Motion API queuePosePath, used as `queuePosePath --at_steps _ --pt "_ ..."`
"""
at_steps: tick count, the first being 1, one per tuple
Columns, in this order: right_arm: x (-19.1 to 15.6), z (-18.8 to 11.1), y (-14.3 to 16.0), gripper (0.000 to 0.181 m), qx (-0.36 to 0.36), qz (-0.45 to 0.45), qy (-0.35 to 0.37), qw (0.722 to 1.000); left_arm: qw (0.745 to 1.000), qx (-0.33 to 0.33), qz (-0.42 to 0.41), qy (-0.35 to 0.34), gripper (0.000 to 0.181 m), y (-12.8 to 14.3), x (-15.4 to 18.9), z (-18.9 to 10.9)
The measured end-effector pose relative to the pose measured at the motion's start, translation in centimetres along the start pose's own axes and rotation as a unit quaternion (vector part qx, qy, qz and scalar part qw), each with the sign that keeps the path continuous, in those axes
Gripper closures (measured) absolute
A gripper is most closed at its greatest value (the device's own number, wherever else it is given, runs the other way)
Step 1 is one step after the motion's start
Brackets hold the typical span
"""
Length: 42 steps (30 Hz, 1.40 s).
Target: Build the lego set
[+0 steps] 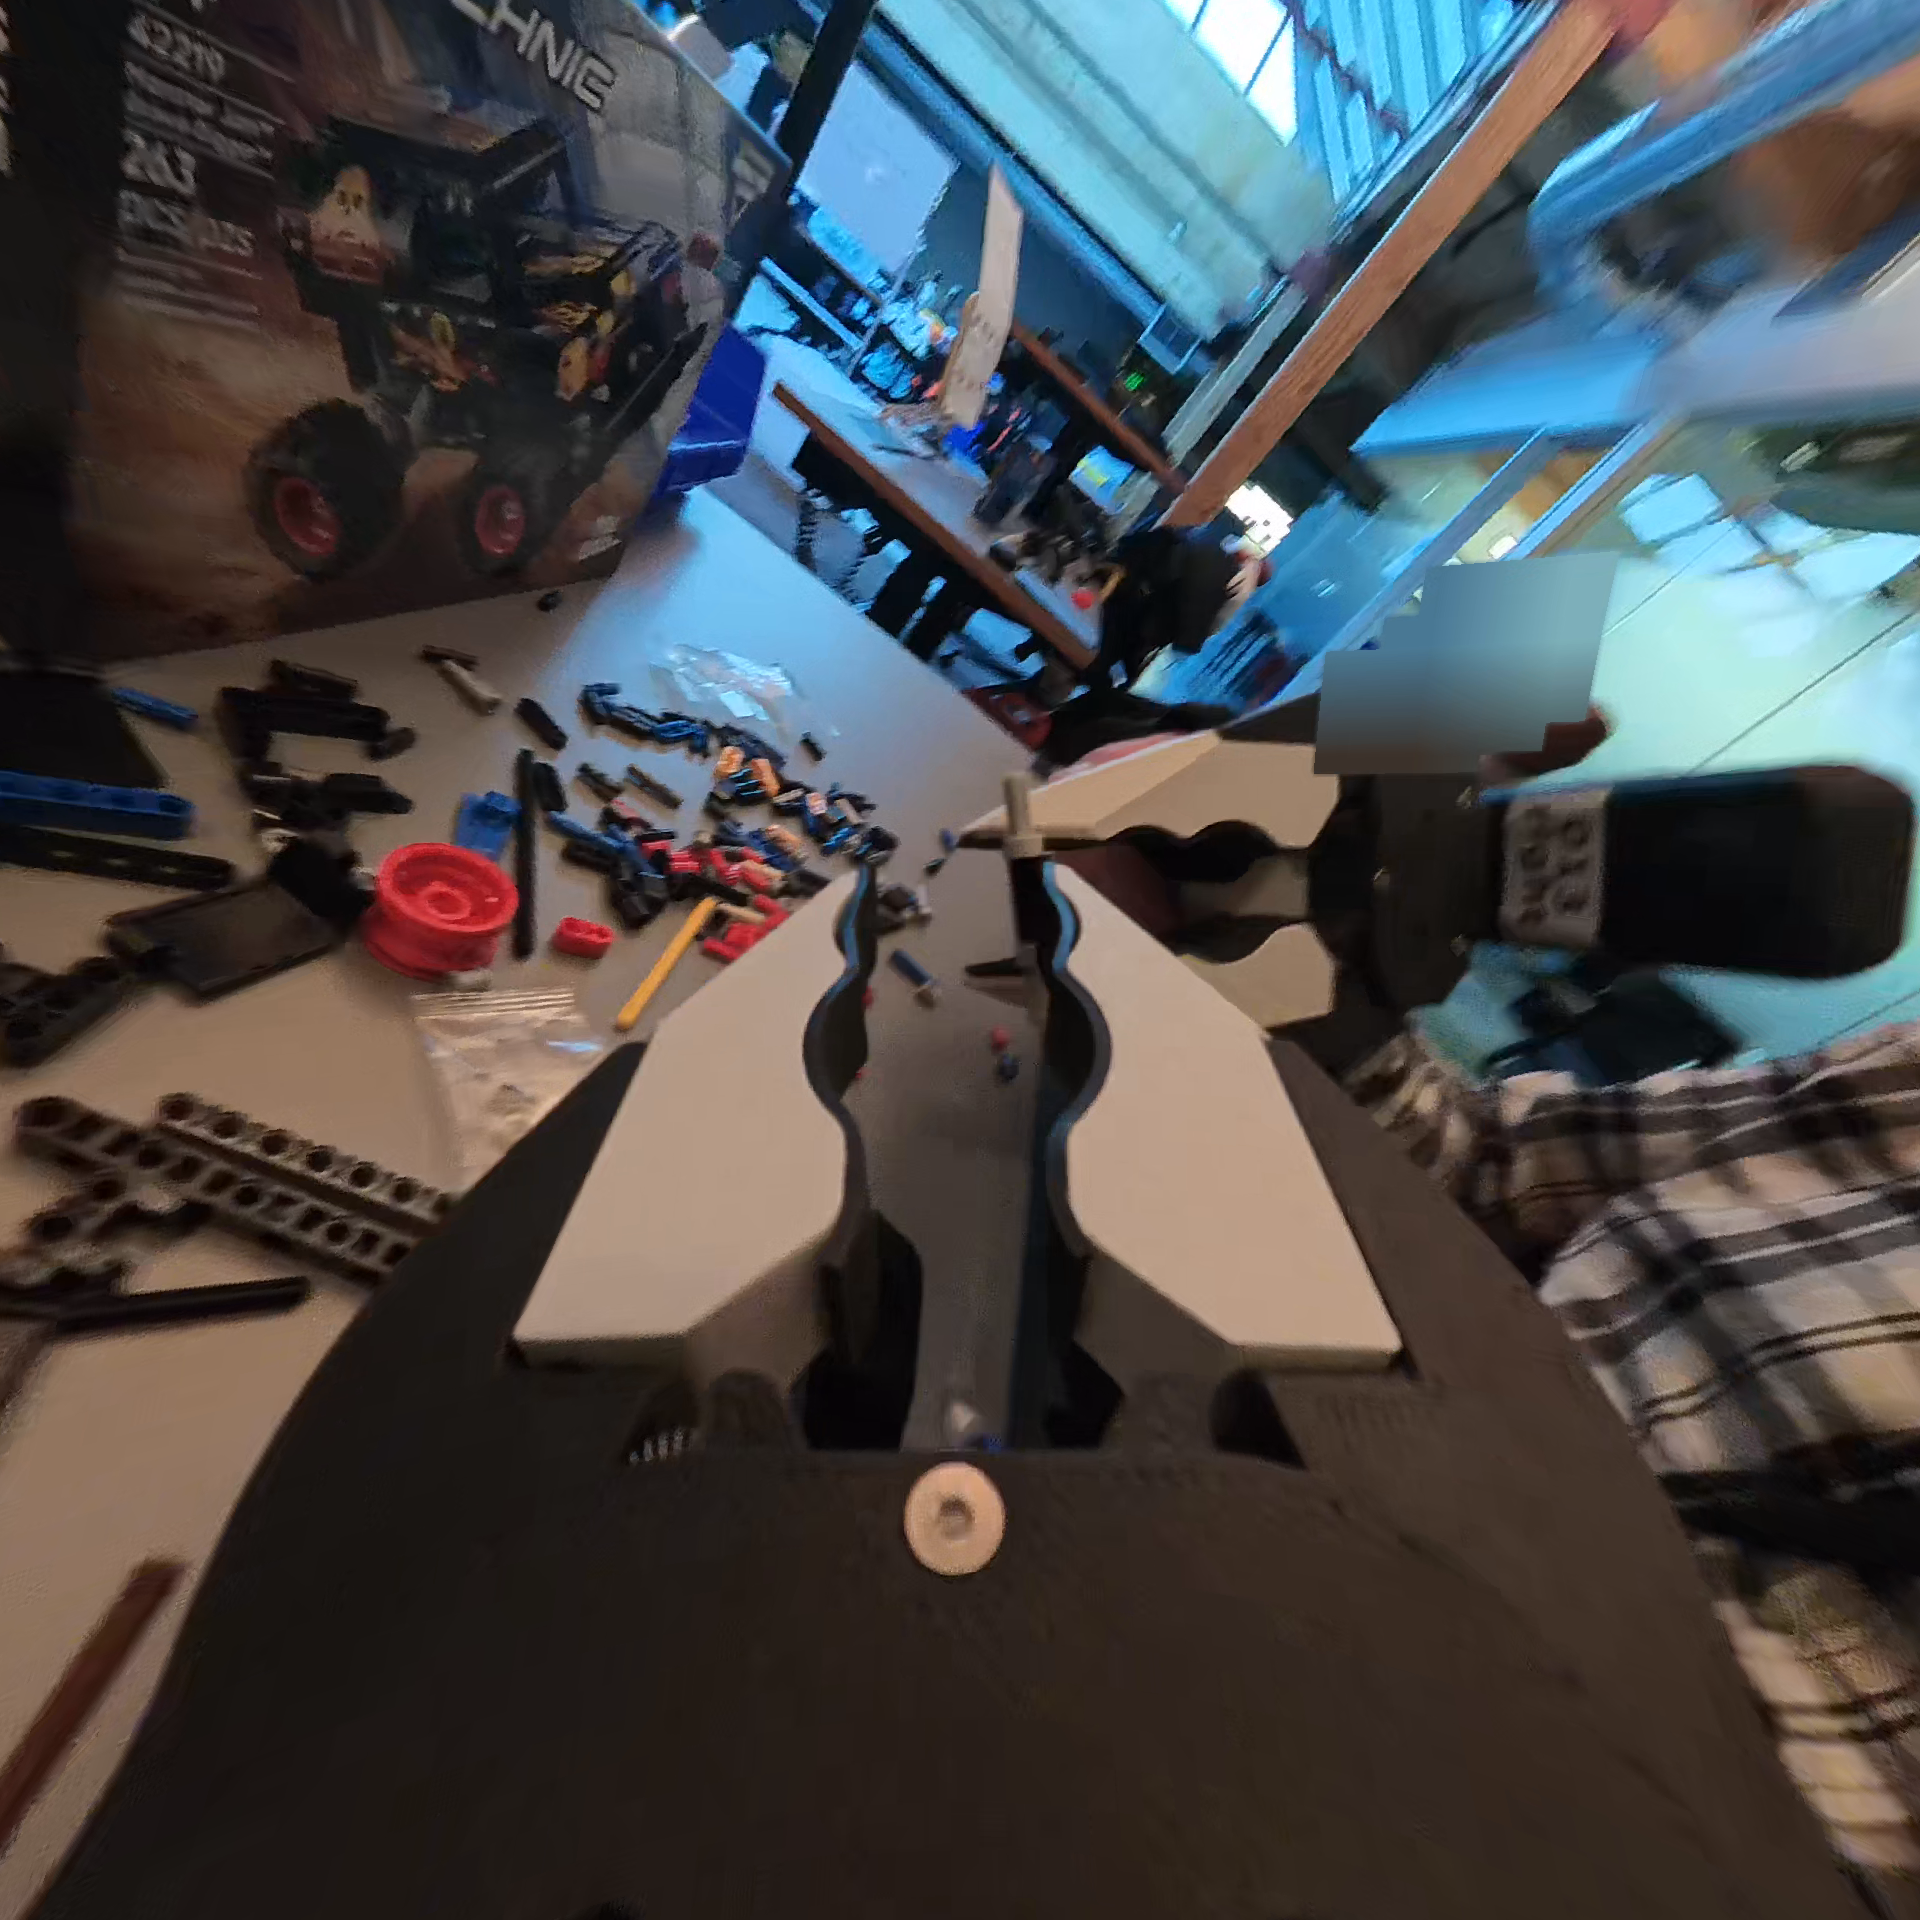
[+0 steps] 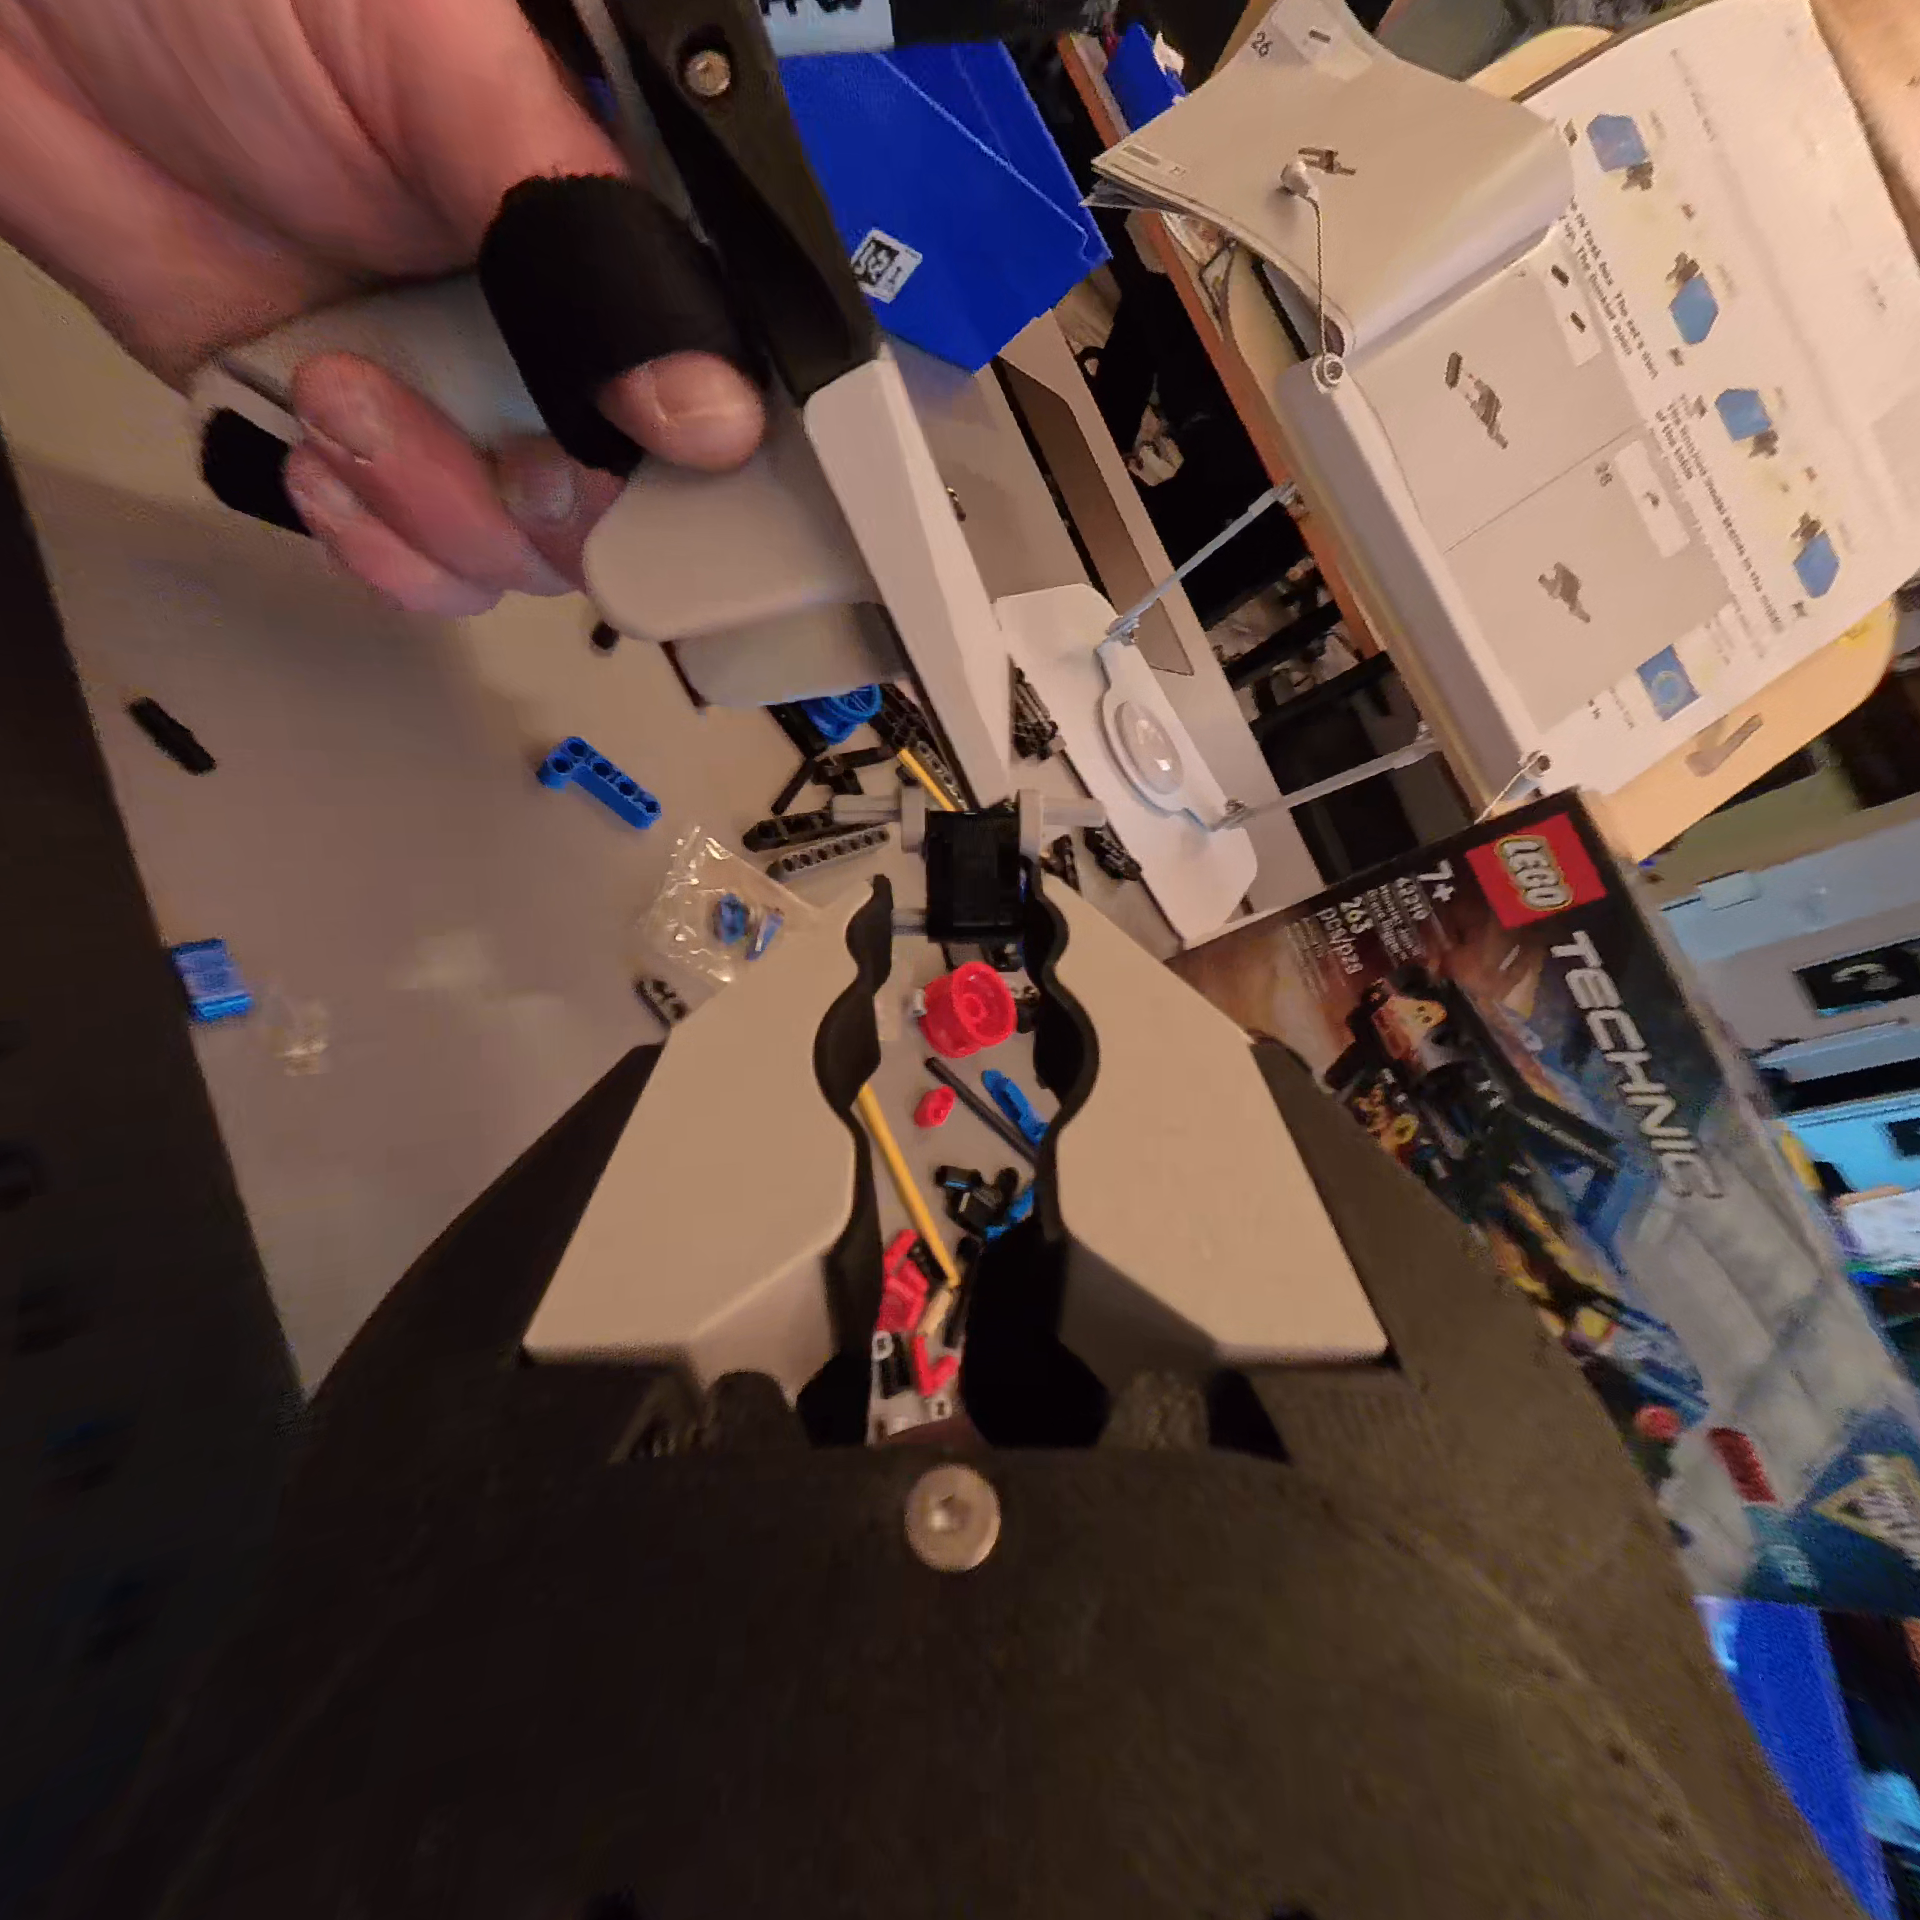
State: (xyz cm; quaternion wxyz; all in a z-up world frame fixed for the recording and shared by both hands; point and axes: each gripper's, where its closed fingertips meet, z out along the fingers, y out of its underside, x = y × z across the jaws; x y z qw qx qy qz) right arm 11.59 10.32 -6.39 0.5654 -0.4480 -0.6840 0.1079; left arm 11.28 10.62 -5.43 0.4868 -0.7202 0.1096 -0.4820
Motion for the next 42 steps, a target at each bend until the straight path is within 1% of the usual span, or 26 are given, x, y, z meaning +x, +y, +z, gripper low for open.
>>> queuePosePath --at_steps 2,4,5,7,8,12,16,18,21,23,24,27,29,30,31,33,36,37,39,42 --pt "-0.2 -0.5 0.1 0.157 0.01 0.019 -0.01 1.0 0.999 -0.019 0.026 0.003 0.155 0.3 0.6 -0.1" --pt "-0.6 -1.0 -0.1 0.157 0.023 0.015 -0.02 0.999 0.998 -0.053 0.037 0.01 0.152 1.2 1.1 0.2" --pt "-0.9 -1.2 -0.2 0.157 0.032 0.008 -0.024 0.999 0.997 -0.06 0.036 0.02 0.154 1.5 1.4 0.4" --pt "-1.4 -1.4 -0.3 0.156 0.039 0.0 -0.034 0.999 0.995 -0.076 0.028 0.051 0.168 2.1 2.3 0.7" --pt "-1.5 -1.4 0.0 0.157 0.033 -0.006 -0.031 0.999 0.995 -0.077 0.033 0.051 0.174 2.3 2.5 0.8" --pt "-1.9 -1.7 0.5 0.157 0.029 -0.03 -0.028 0.999 0.994 -0.09 0.039 0.054 0.175 2.9 2.7 1.1" --pt "-1.9 -2.0 0.7 0.158 0.021 -0.047 -0.031 0.998 0.993 -0.088 0.046 0.06 0.175 2.9 3.1 1.4" --pt "-2.2 -2.0 1.0 0.159 0.013 -0.044 -0.047 0.998 0.992 -0.096 0.056 0.055 0.175 3.2 3.0 1.5" --pt "-2.1 -2.1 0.8 0.159 0.014 -0.029 -0.059 0.998 0.993 -0.086 0.062 0.055 0.175 3.0 3.2 1.5" --pt "-1.9 -1.9 0.9 0.159 0.01 -0.014 -0.058 0.998 0.993 -0.082 0.067 0.044 0.175 2.8 2.9 1.5" --pt "-2.2 -1.6 1.2 0.158 0.002 -0.006 -0.066 0.998 0.992 -0.095 0.076 0.034 0.176 3.1 2.5 1.5" --pt "-3.8 -1.5 2.2 0.157 -0.011 0.031 -0.12 0.992 0.985 -0.148 0.087 0.016 0.172 4.9 1.8 1.4" --pt "-5.3 -1.6 3.6 0.157 -0.048 0.04 -0.165 0.984 0.979 -0.165 0.114 -0.026 0.161 5.1 0.5 1.1" --pt "-5.9 -1.5 4.3 0.157 -0.067 0.037 -0.178 0.981 0.975 -0.176 0.128 -0.044 0.16 5.1 -0.1 0.8" --pt "-6.4 -1.4 4.9 0.157 -0.08 0.041 -0.189 0.978 0.972 -0.183 0.138 -0.052 0.16 4.8 -0.3 0.5" --pt "-7.7 -1.4 5.9 0.157 -0.108 0.071 -0.228 0.965 0.966 -0.182 0.166 -0.078 0.158 3.4 -0.9 -0.2" --pt "-8.6 -0.9 7.6 0.157 -0.143 0.095 -0.261 0.95 0.949 -0.18 0.219 -0.139 0.152 0.0 -2.7 -1.8" --pt "-8.6 -0.8 7.7 0.152 -0.146 0.101 -0.267 0.947 0.942 -0.18 0.236 -0.16 0.152 -1.4 -3.3 -2.4" --pt "-8.9 -0.8 7.4 0.134 -0.146 0.116 -0.291 0.938 0.924 -0.18 0.271 -0.203 0.151 -4.3 -4.6 -3.6" --pt "-8.4 -1.0 7.4 0.12 -0.153 0.099 -0.307 0.934 0.898 -0.173 0.315 -0.253 0.15 -8.7 -6.2 -5.4"
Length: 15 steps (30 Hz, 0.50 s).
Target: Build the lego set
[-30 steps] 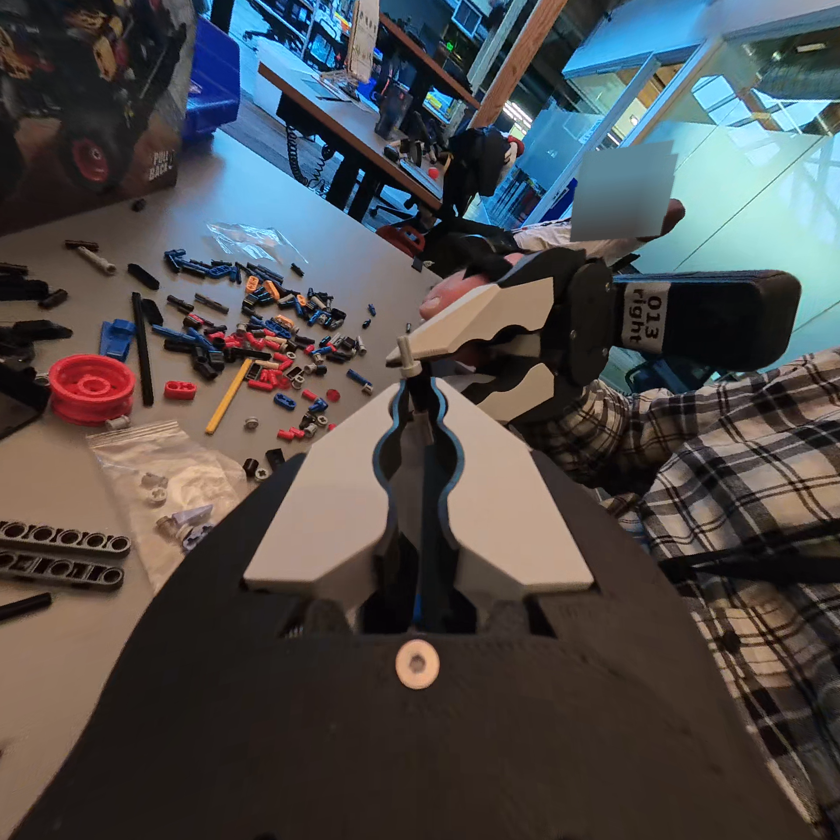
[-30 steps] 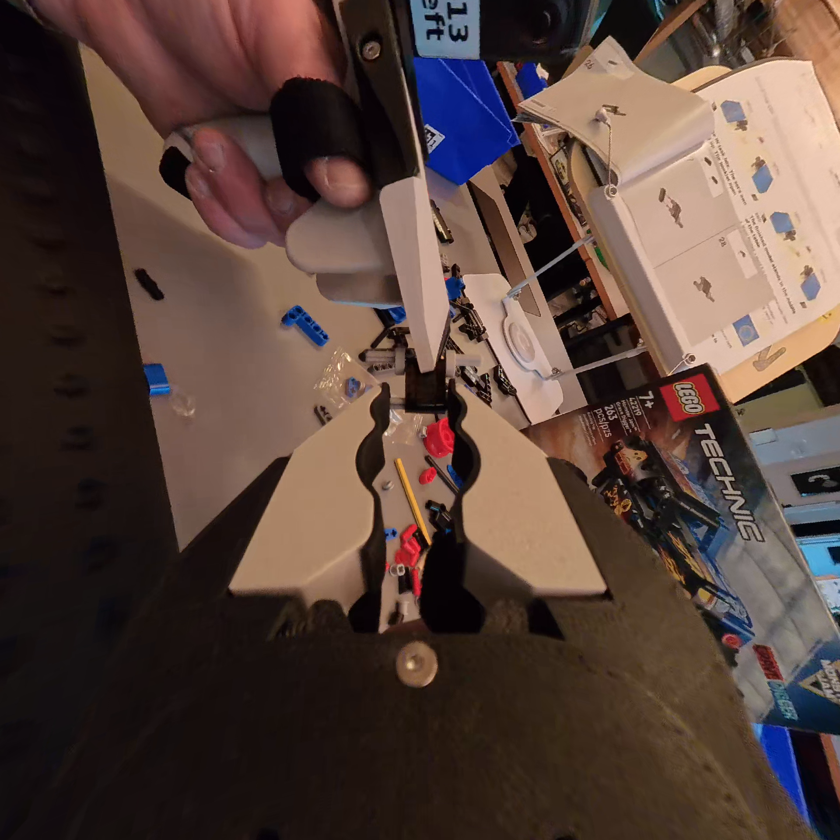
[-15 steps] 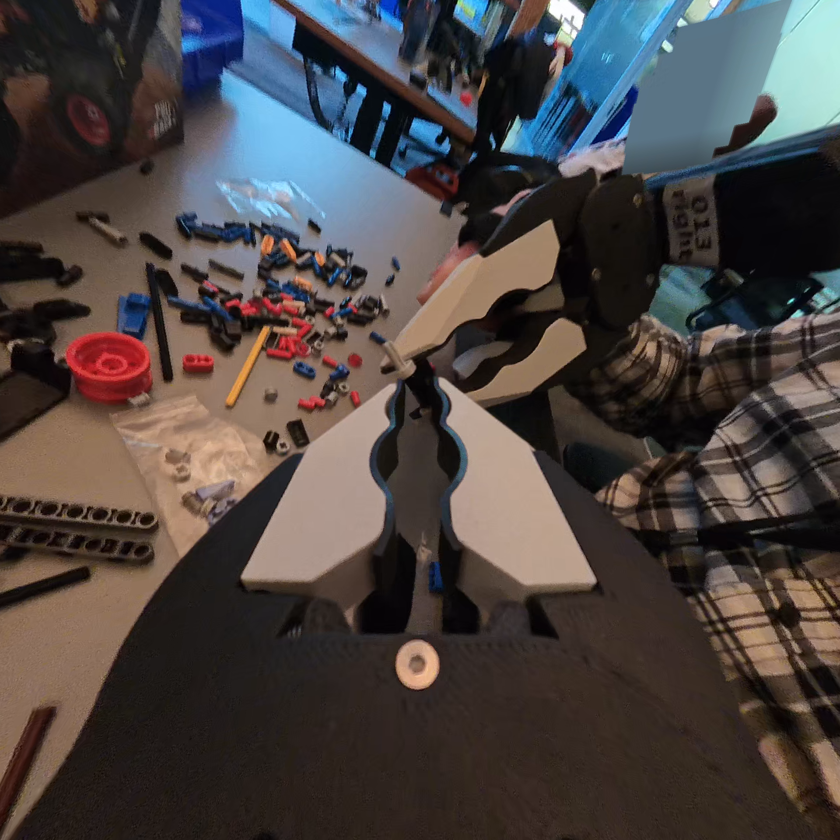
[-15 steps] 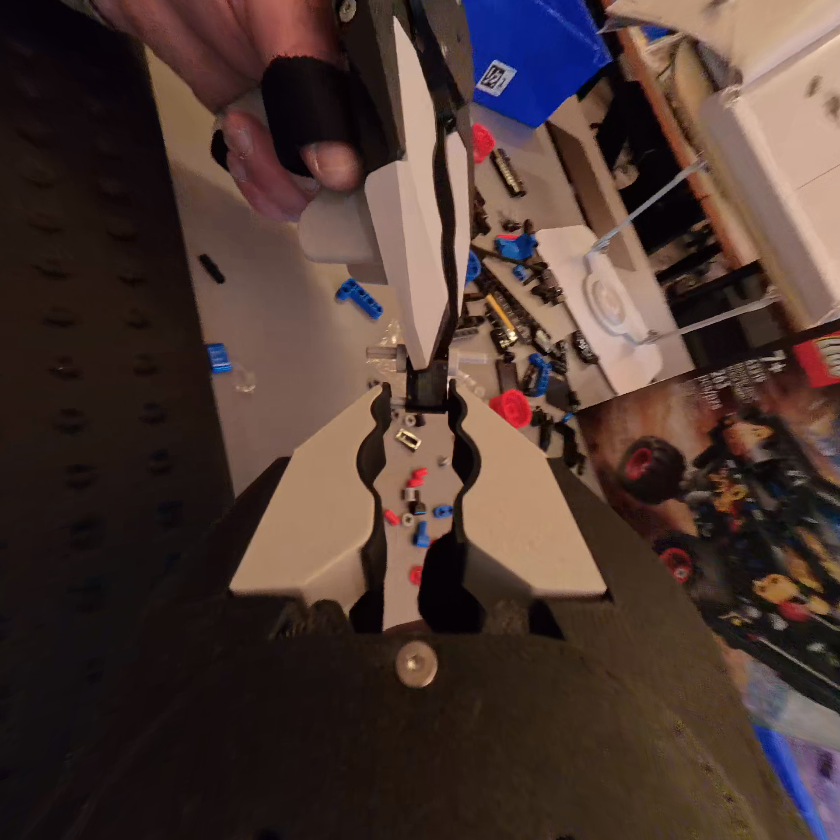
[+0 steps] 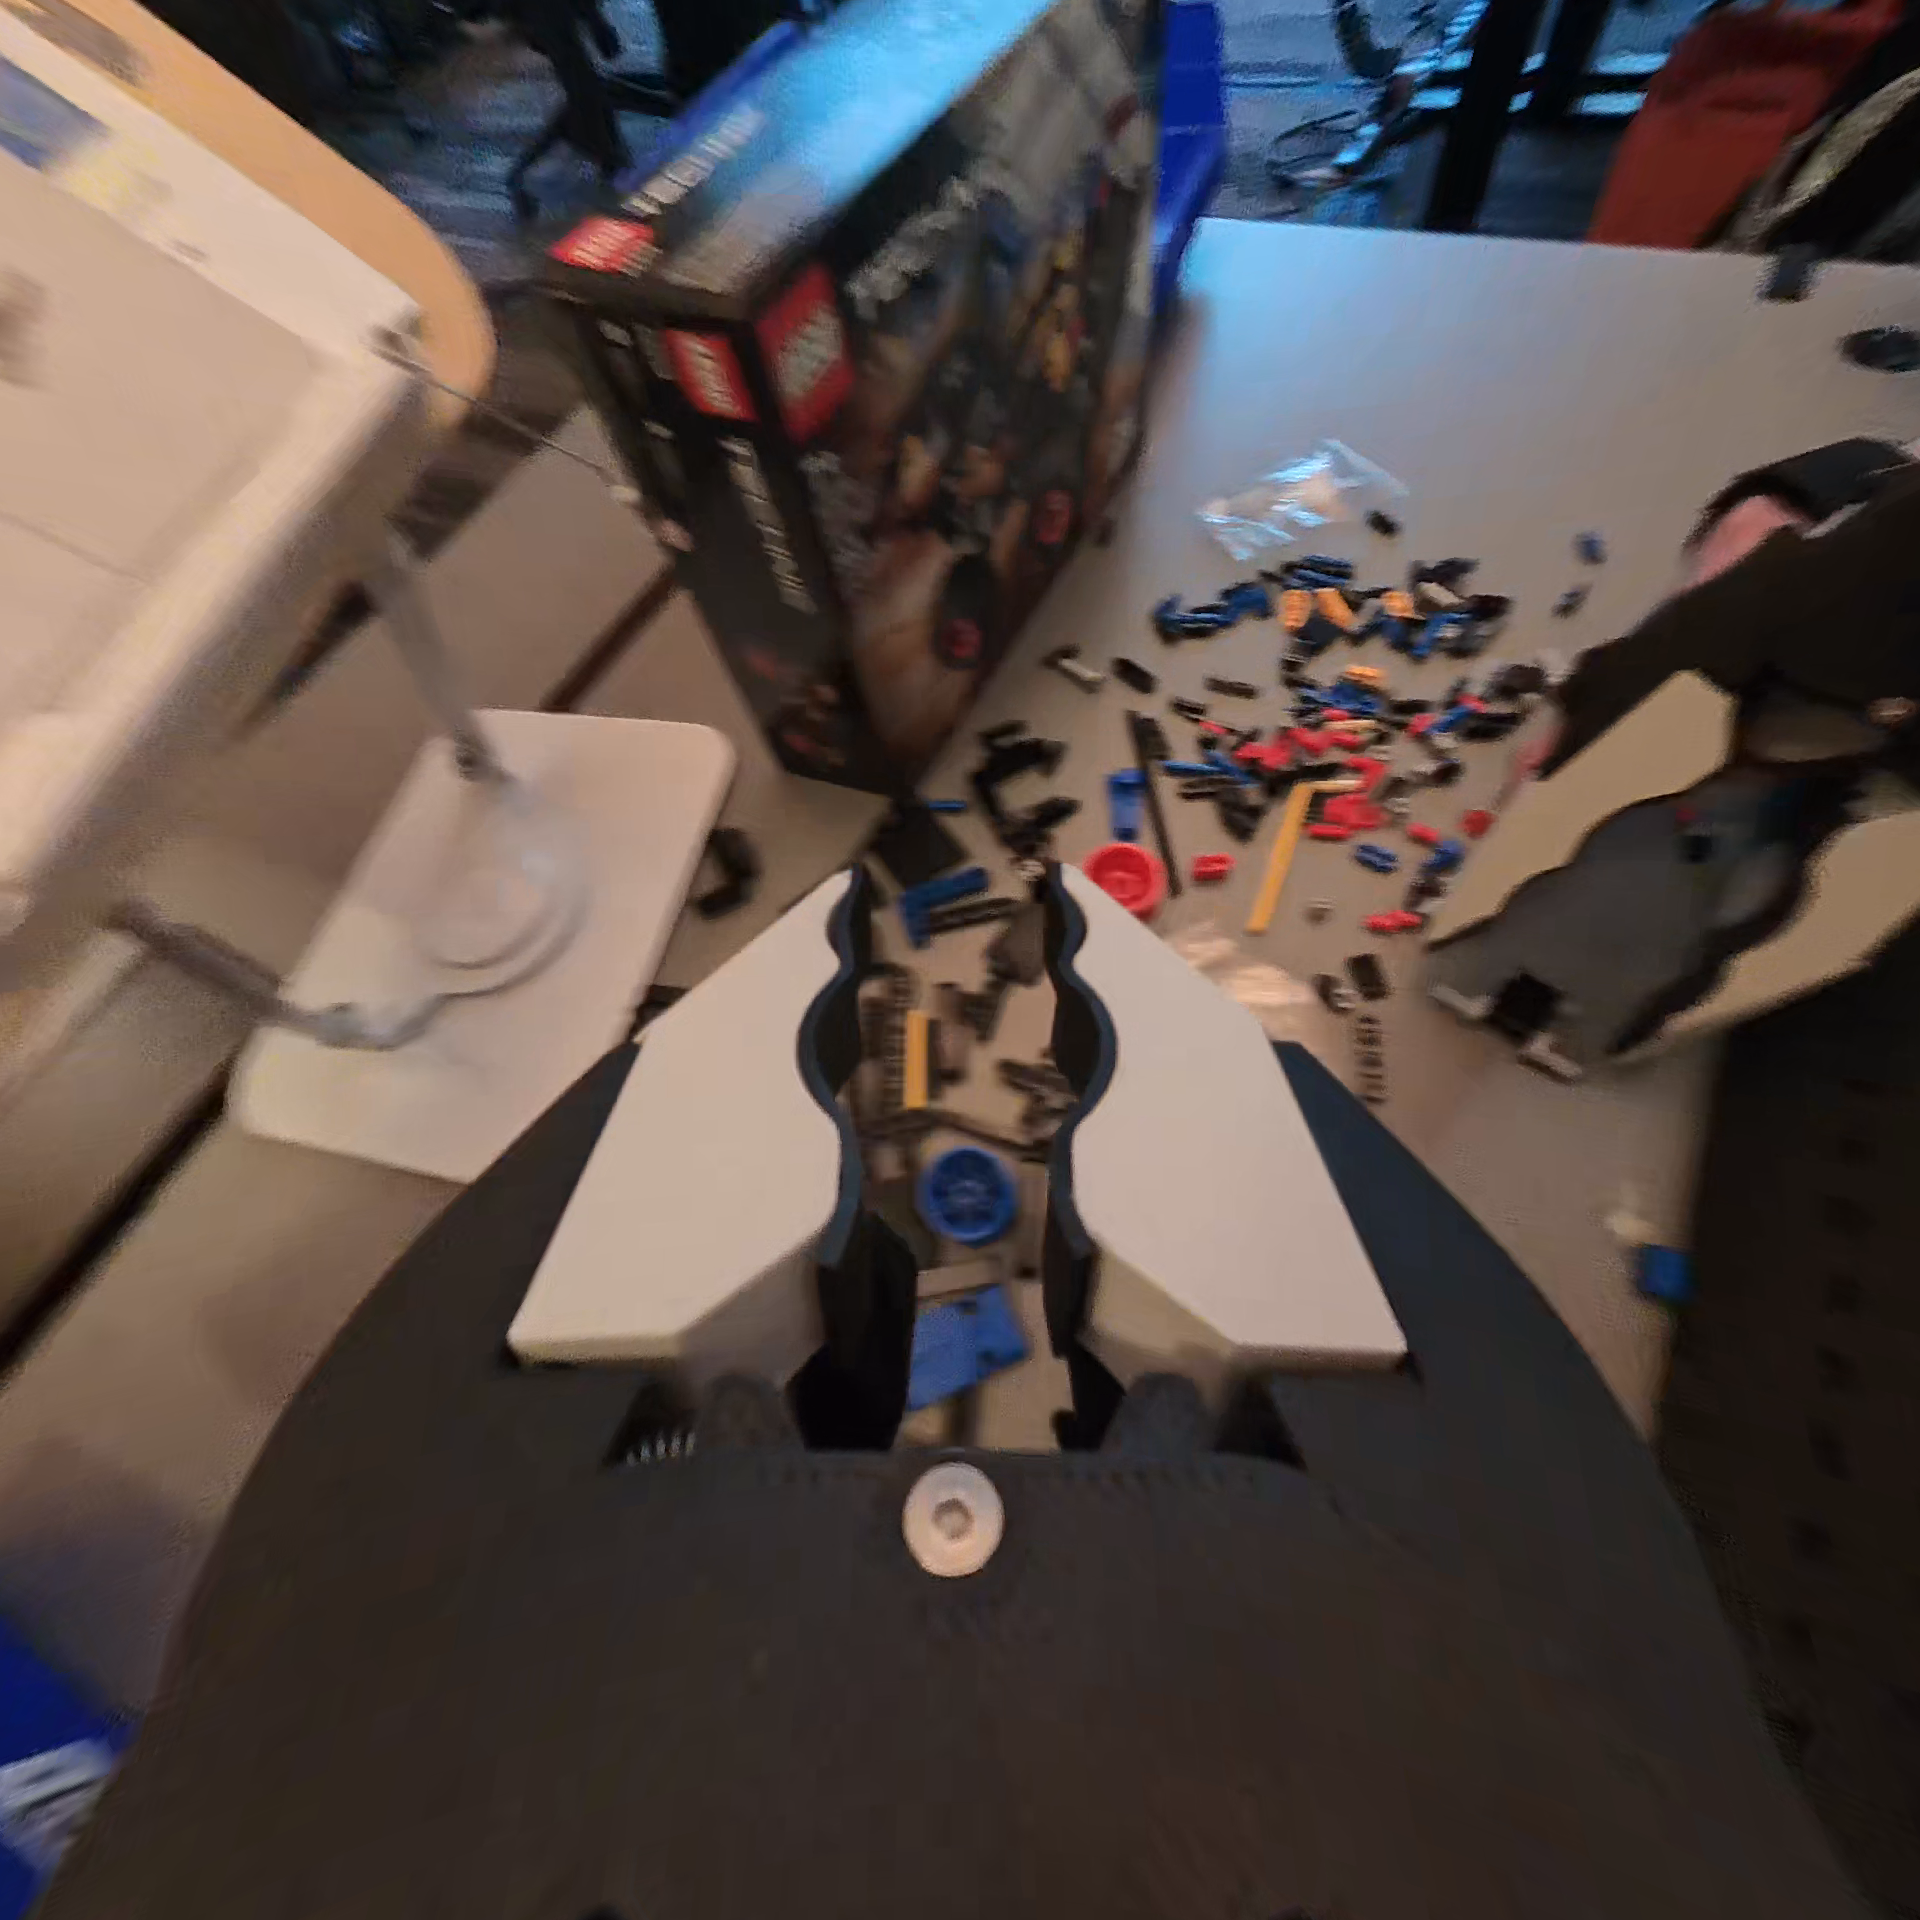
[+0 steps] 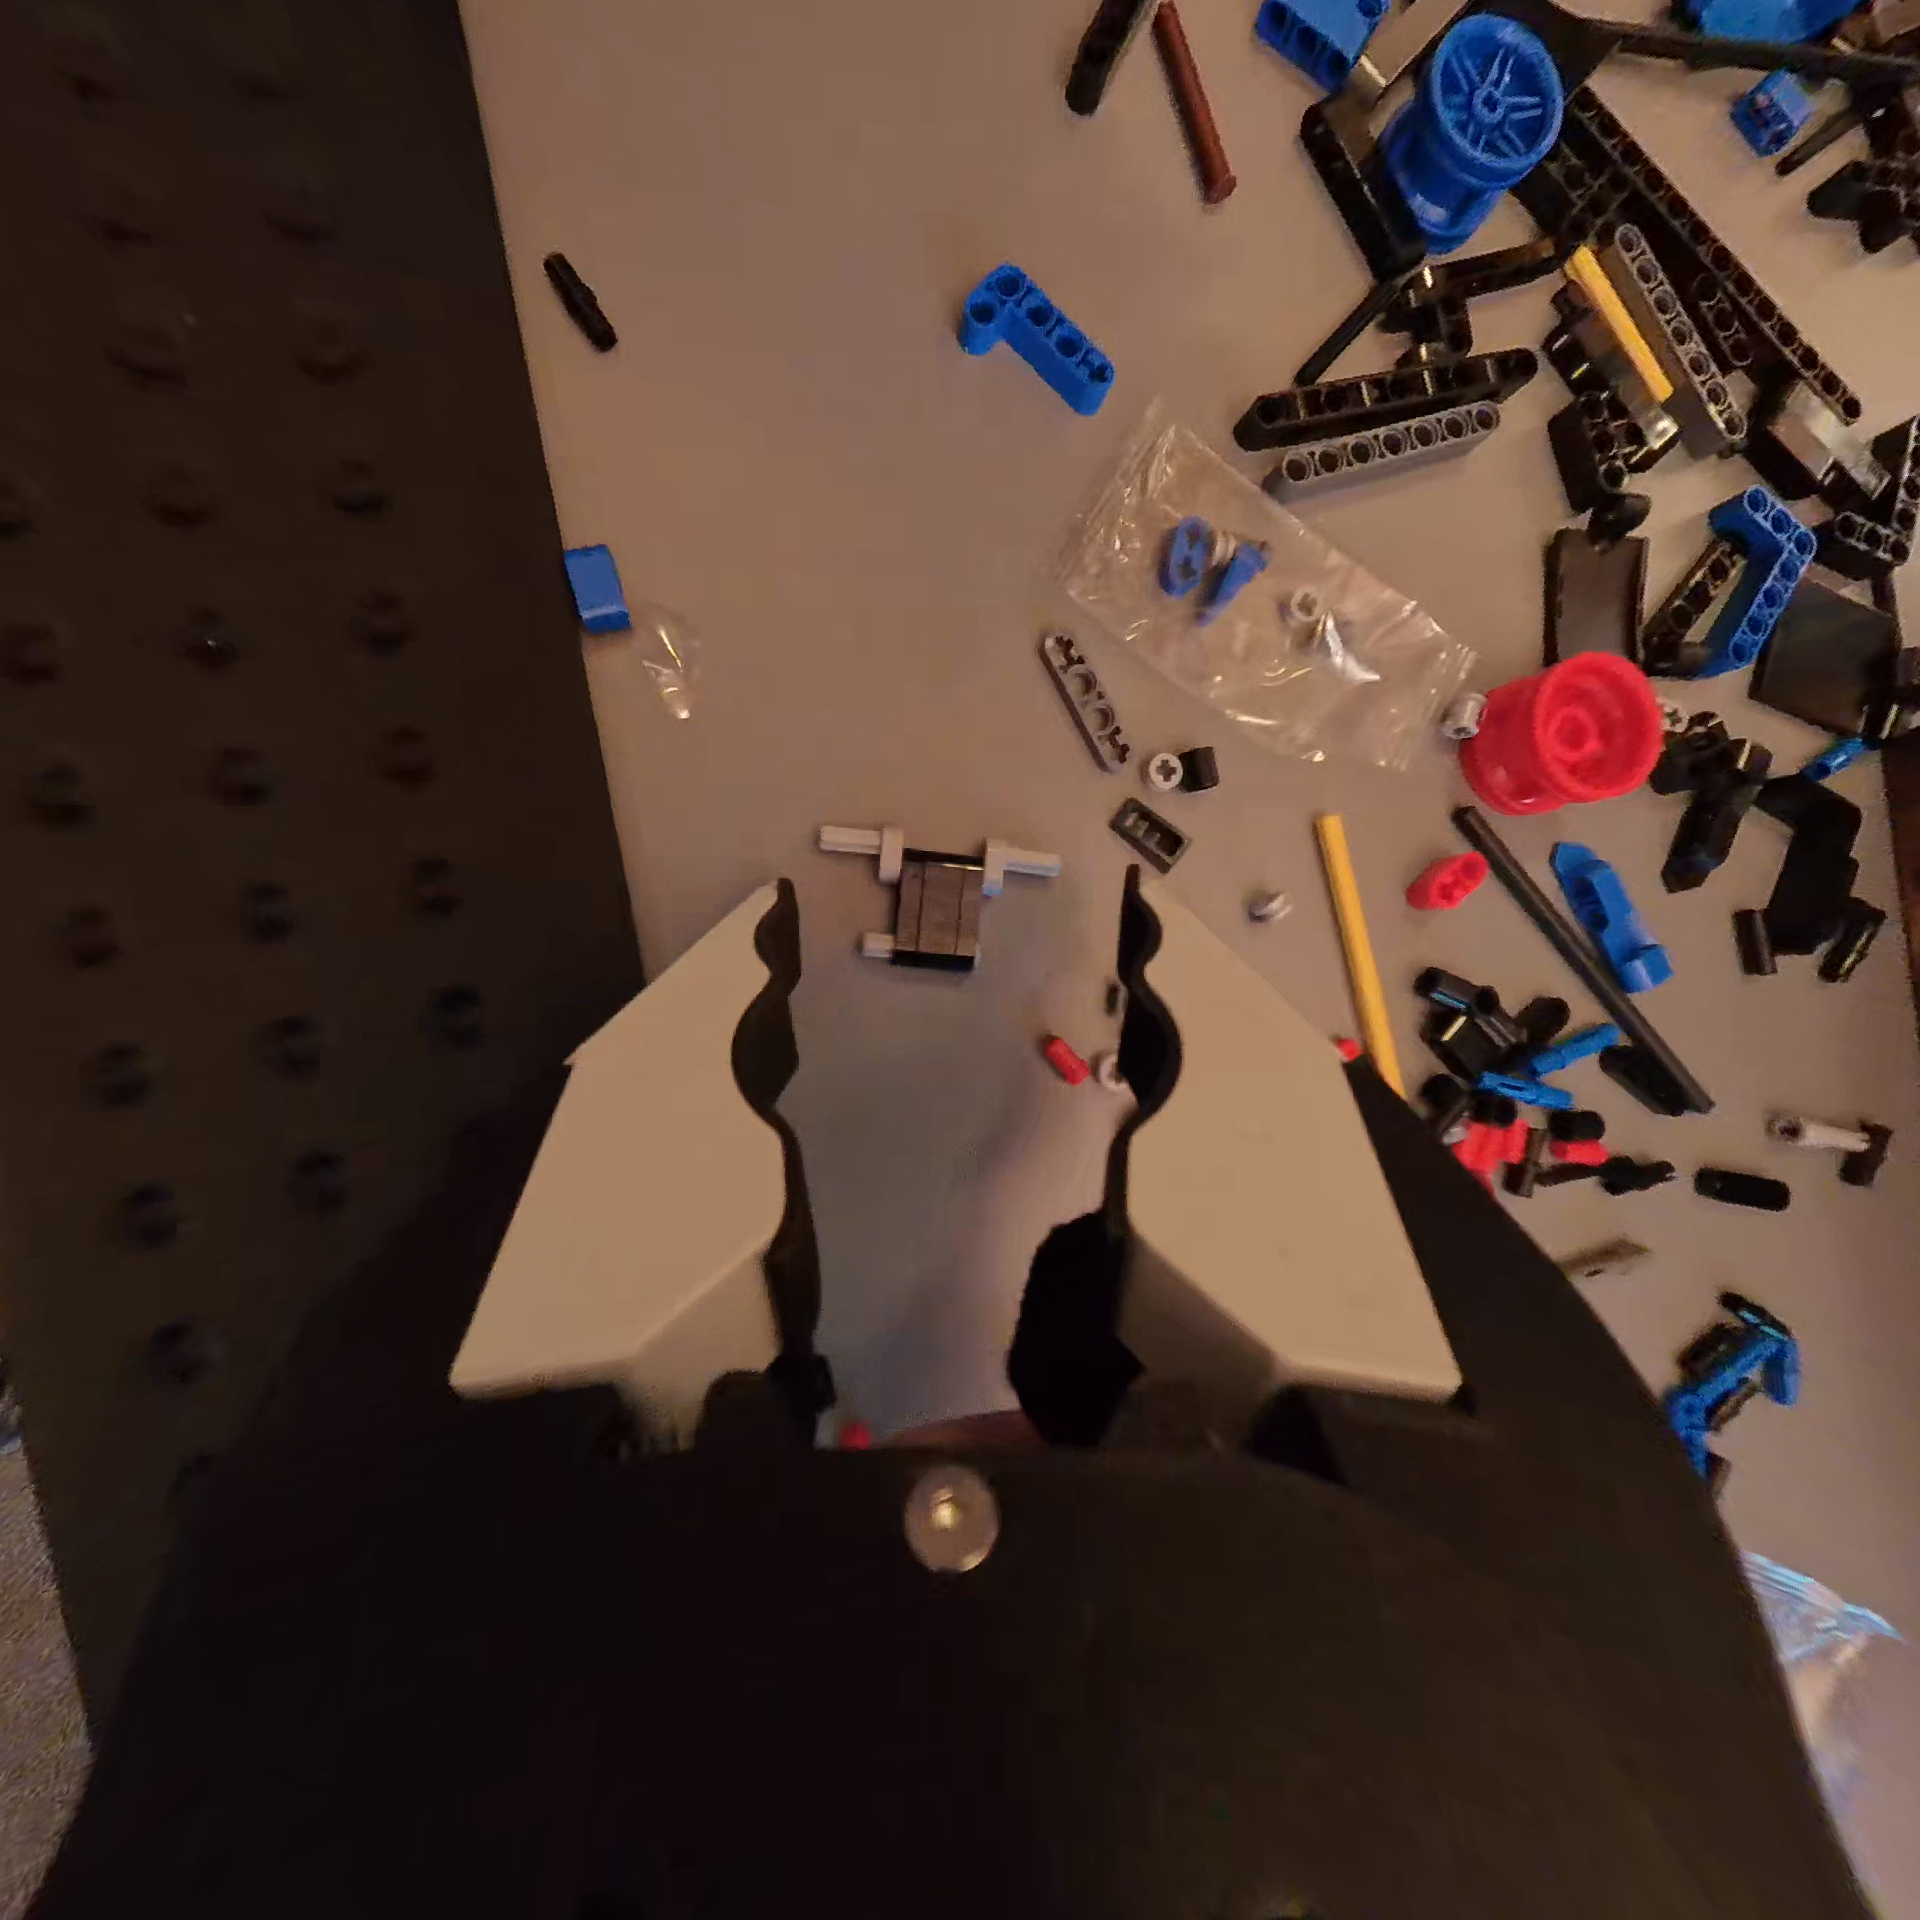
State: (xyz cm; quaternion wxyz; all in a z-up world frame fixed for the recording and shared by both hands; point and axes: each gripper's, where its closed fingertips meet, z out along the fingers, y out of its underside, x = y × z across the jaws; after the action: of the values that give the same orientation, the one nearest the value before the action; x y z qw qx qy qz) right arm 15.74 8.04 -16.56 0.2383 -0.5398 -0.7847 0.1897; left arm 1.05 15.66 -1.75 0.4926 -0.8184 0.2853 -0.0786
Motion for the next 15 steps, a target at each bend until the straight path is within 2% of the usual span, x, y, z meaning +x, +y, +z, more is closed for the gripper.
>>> queuePosePath --at_steps 3,5,8,11,13,15 --pt "1.1 -1.9 -1.6 0.117 0.009 -0.025 -0.01 1.0 0.994 -0.018 0.057 -0.09 0.149 -0.5 -6.1 -1.4" --pt "4.3 -3.9 -4.4 0.119 0.028 -0.045 0.029 0.998 0.978 -0.042 0.124 -0.161 0.15 -0.2 -10.9 -2.3" --pt "12.9 -7.4 -10.5 0.12 0.071 -0.079 0.158 0.982 0.945 -0.092 0.209 -0.234 0.146 0.9 -17.0 -3.4" --pt "22.0 -10.1 -16.6 0.117 0.114 -0.091 0.239 0.96 0.902 -0.09 0.317 -0.278 0.146 0.2 -19.9 -4.1" --pt "28.0 -9.9 -18.5 0.108 0.091 -0.1 0.268 0.954 0.893 -0.108 0.34 -0.275 0.144 0.8 -20.8 -3.6" --pt "33.5 -9.1 -20.0 0.109 0.083 -0.095 0.286 0.95 0.889 -0.128 0.35 -0.265 0.143 1.8 -21.3 -2.8"
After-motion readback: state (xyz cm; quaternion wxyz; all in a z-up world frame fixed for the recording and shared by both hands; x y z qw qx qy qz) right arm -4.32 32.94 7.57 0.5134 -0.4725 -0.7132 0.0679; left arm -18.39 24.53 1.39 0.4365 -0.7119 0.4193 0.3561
